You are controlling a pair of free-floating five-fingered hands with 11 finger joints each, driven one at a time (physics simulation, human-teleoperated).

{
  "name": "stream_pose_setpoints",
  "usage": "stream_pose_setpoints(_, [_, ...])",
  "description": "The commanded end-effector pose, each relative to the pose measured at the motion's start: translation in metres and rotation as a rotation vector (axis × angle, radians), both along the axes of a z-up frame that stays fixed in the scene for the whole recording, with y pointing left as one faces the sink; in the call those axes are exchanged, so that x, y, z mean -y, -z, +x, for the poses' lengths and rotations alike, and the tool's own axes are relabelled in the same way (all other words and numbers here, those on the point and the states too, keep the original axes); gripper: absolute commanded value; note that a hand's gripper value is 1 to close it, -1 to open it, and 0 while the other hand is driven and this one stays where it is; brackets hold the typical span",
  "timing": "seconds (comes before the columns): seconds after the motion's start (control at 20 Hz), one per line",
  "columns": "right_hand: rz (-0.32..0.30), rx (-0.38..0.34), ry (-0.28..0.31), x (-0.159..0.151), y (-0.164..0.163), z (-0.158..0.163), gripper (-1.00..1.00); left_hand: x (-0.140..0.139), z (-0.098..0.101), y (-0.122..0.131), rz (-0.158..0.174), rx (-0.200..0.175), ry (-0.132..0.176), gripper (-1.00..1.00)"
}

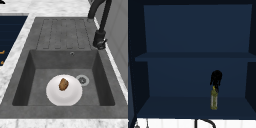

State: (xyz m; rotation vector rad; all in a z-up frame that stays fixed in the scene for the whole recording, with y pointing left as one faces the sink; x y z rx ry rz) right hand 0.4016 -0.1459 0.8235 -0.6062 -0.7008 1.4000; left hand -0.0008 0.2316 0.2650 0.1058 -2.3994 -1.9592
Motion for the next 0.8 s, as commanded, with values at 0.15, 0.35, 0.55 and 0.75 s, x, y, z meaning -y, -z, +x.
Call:
stream_pose_setpoints(0.15, [0.0, -0.012, -0.007, 0.0, 0.009, 0.004, -1.0, 0.0, 0.0, 0.0, 0.0, 0.0, 0.0, 0.0])
stream_pose_setpoints(0.35, [0.001, -0.007, -0.007, 0.0, 0.013, 0.006, -1.0, 0.0, 0.0, 0.0, 0.0, 0.0, 0.0, 0.0])
stream_pose_setpoints(0.55, [0.005, 0.028, -0.001, 0.007, -0.005, -0.004, -1.0, 0.0, 0.0, 0.0, 0.0, 0.0, 0.0, 0.0])
stream_pose_setpoints(0.75, [-0.018, 0.053, -0.001, 0.013, -0.027, -0.004, -1.0, 0.0, 0.0, 0.0, 0.0, 0.0, 0.0, 0.0])
